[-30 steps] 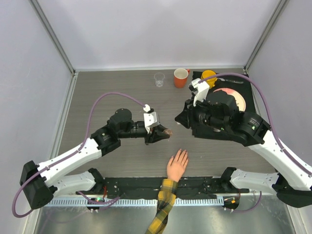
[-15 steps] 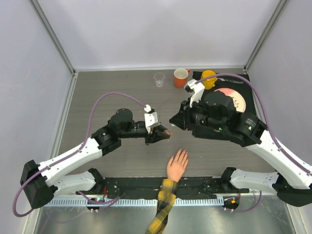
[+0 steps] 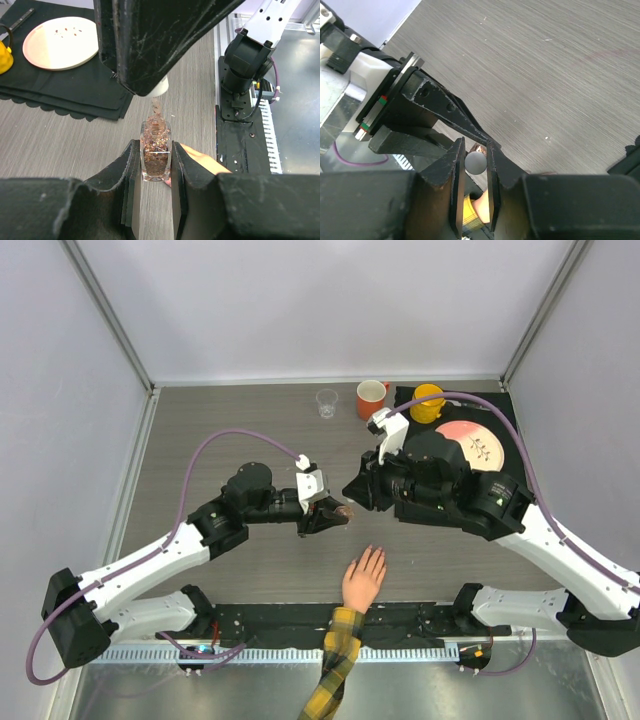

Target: Paint the nails

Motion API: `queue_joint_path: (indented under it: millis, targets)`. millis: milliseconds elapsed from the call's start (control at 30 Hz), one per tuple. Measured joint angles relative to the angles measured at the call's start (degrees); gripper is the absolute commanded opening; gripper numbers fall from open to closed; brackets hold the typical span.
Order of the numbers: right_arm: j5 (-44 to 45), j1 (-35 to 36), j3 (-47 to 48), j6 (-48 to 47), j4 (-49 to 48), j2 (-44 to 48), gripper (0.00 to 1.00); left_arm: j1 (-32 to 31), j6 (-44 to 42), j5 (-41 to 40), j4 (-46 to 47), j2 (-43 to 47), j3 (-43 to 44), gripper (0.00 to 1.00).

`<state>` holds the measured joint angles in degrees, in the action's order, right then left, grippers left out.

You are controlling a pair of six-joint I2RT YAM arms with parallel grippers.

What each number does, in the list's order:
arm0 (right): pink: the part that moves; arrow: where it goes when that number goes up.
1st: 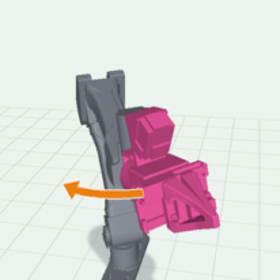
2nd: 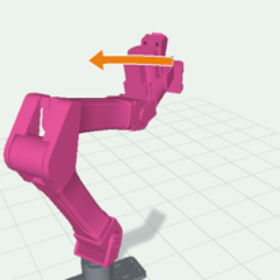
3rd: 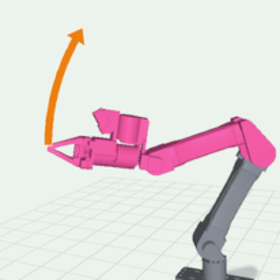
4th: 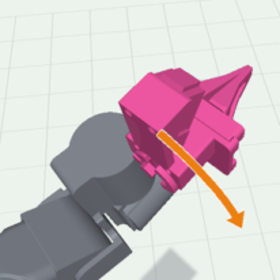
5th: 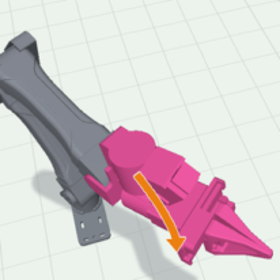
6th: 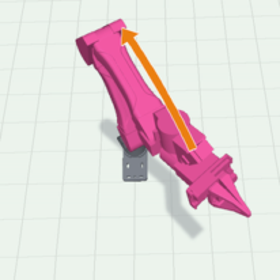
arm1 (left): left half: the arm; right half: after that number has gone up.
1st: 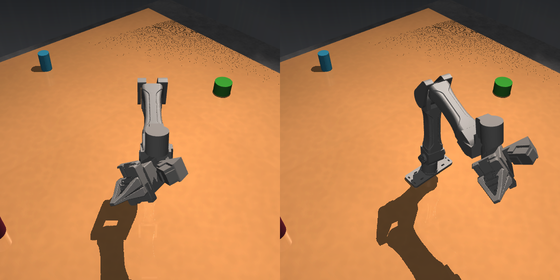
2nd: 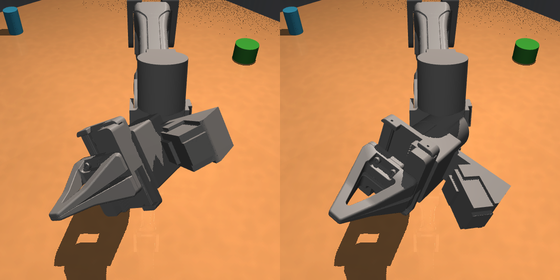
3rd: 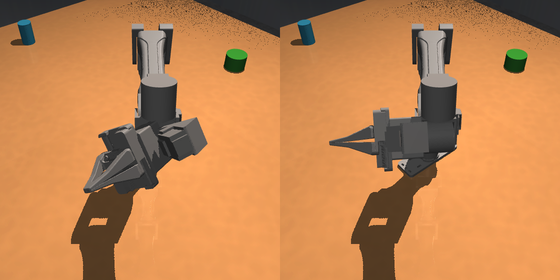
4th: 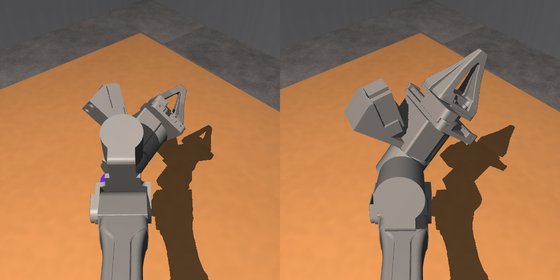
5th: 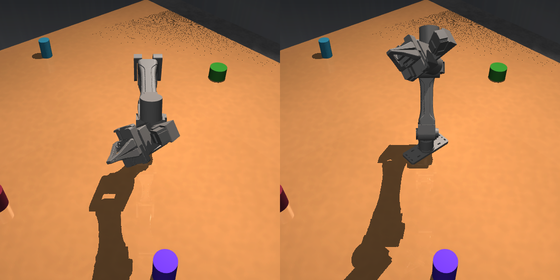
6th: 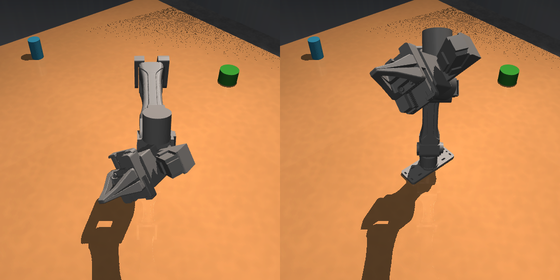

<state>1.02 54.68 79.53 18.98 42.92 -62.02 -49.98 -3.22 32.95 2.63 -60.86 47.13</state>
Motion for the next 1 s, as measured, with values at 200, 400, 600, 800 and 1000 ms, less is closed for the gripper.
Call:
queue_joint_path:
  millis: [200, 400, 600, 800, 1000]
  targets:
    - [2.5, 0.4, 0.0, 0.0, 0.4, 0.0, 0.01, 0.0, 0.0, -0.3, 0.0, 0.0, 0.0, 0.0]
    - [3.6, 0.6, 0.0, 0.0, 0.5, 0.0, 0.01, 0.0, 0.0, -0.3, 0.0, 0.0, 0.0, 0.0]
    - [3.8, 1.0, 0.0, 0.0, 0.5, 0.0, 0.01, 0.0, 0.0, -0.4, 0.0, 0.0, 0.0, 0.0]
    - [3.9, 1.2, -0.1, 0.0, 0.5, -0.1, 0.01, 0.0, 0.0, -0.4, 0.0, 0.0, 0.0, 0.0]
    - [4.2, 1.5, -0.8, 0.0, 0.7, -0.2, 0.01, 0.0, 0.0, -0.4, 0.0, 0.3, 0.0, 0.0]
